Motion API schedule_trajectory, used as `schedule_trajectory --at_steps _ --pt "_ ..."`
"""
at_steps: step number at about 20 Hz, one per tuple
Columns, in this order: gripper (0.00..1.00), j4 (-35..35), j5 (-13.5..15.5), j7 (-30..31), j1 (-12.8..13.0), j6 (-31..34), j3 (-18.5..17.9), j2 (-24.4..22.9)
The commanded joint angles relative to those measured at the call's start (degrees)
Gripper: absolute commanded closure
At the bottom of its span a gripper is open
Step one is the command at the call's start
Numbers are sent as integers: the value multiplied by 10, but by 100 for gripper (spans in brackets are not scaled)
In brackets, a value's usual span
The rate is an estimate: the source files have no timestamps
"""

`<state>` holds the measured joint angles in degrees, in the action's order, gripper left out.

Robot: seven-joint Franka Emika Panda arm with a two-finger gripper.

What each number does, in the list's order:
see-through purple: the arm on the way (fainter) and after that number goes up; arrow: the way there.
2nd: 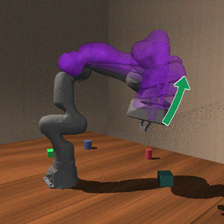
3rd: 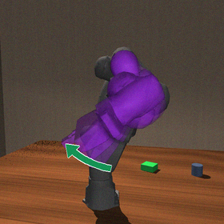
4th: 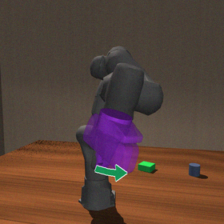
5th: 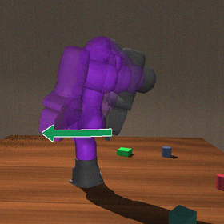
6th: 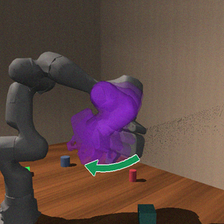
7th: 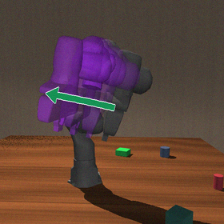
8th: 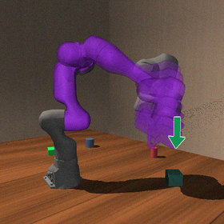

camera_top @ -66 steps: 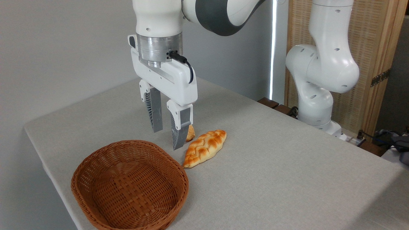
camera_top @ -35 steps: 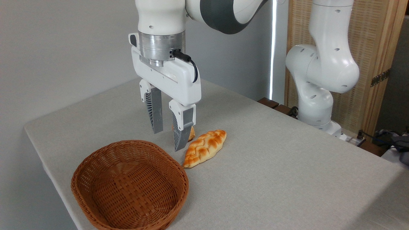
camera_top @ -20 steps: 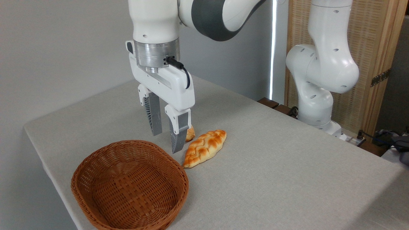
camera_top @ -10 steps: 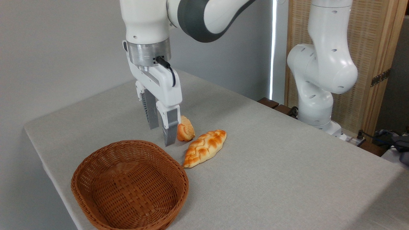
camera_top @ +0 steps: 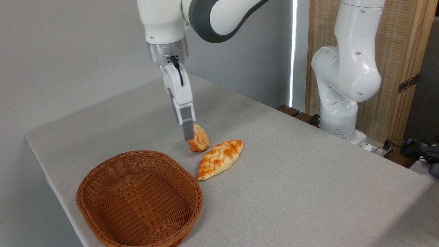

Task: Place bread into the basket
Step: 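Lower the gripper onto the small round bread roll and close on it, then lift the gripped bread roll up off the table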

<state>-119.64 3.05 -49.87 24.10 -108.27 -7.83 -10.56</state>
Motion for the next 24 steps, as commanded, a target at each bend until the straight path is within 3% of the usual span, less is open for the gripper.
schedule_trajectory --at_steps 1,5,14,22,23,24 --pt "0 -21 1 5 19 49 -5 -22" --pt "0 -34 1 21 44 56 -6 -21" --pt "0 -64 2 57 49 -17 14 -5" --pt "0 -67 2 56 49 -22 18 7" --pt "1 -67 1 56 49 -22 18 7" --pt "10 -67 -2 55 49 -22 18 7"
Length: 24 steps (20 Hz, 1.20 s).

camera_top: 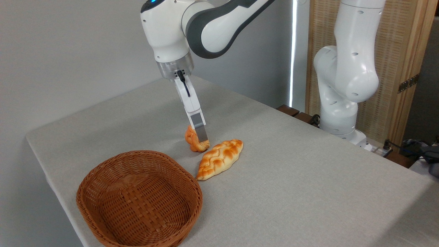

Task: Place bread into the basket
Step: 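Lift the gripped bread roll up off the table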

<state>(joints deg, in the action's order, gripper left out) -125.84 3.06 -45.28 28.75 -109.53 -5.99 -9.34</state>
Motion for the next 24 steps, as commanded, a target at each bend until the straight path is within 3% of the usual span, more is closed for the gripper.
schedule_trajectory --at_steps 1,4,6,17,20,24 --pt "27 -5 -4 7 2 -10 -1 -4" --pt "66 -5 -7 2 -4 -14 -2 -4" --pt "79 -5 -8 2 -5 -15 -5 -2" --pt "79 1 -7 9 -5 -10 -9 -11" --pt "87 2 -6 11 -5 -9 -13 -23" --pt "86 6 -4 14 -5 -9 -13 -29"
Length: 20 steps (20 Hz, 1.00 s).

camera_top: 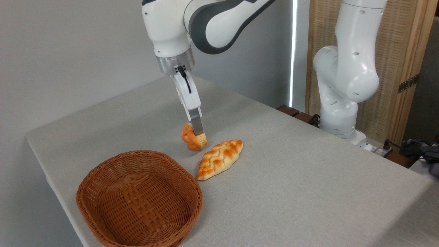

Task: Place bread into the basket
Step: 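Lift the gripped bread roll up off the table, then carry the bread roll over the wicker basket and lower it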

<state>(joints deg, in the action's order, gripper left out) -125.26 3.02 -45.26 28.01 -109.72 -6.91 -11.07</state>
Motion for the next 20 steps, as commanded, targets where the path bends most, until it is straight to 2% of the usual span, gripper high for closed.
schedule_trajectory --at_steps 1,7,10,13,15,19,20 --pt "86 10 -3 18 2 -7 -4 -12" --pt "84 91 1 20 2 -21 -33 -11" --pt "82 96 -2 20 2 -88 -49 -9" --pt "81 96 -4 20 0 -157 -55 14" --pt "80 96 -6 18 -12 -203 -65 32" --pt "68 96 -5 17 -13 -289 -73 75" --pt "58 96 -5 17 -13 -301 -73 87"
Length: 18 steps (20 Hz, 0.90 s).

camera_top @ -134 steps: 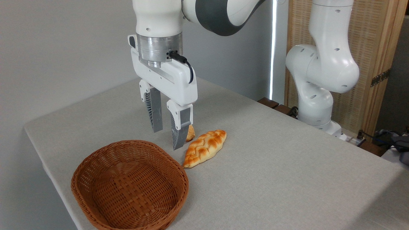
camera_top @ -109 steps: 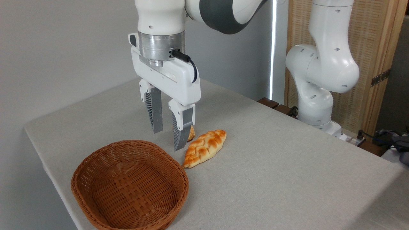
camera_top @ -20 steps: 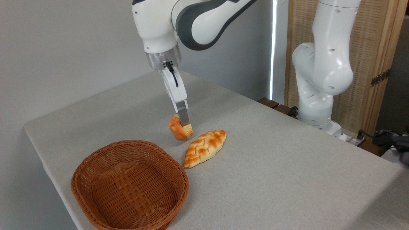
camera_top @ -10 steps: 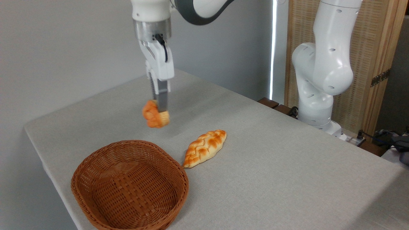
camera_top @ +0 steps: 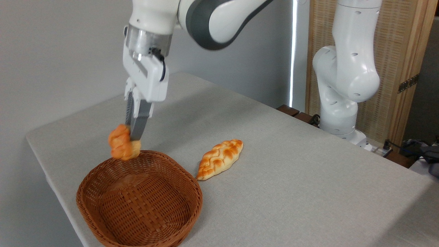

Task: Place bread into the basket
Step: 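Carry the bread roll over the wicker basket and lower it, then open the gripper to release the roll into the basket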

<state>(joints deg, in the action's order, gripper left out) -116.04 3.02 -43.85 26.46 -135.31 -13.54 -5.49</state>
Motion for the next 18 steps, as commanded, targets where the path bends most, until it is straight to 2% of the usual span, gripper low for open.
schedule_trajectory --at_steps 1,2,4,5,7,18 --pt "47 4 -5 3 3 -54 -7 43" --pt "40 4 -5 3 3 -59 -7 50" --pt "9 4 -6 3 3 -71 -7 64" --pt "3 4 -6 3 4 -76 -7 67" --pt "0 4 -7 1 4 -78 -7 73" --pt "0 0 -6 0 9 -67 -3 87"
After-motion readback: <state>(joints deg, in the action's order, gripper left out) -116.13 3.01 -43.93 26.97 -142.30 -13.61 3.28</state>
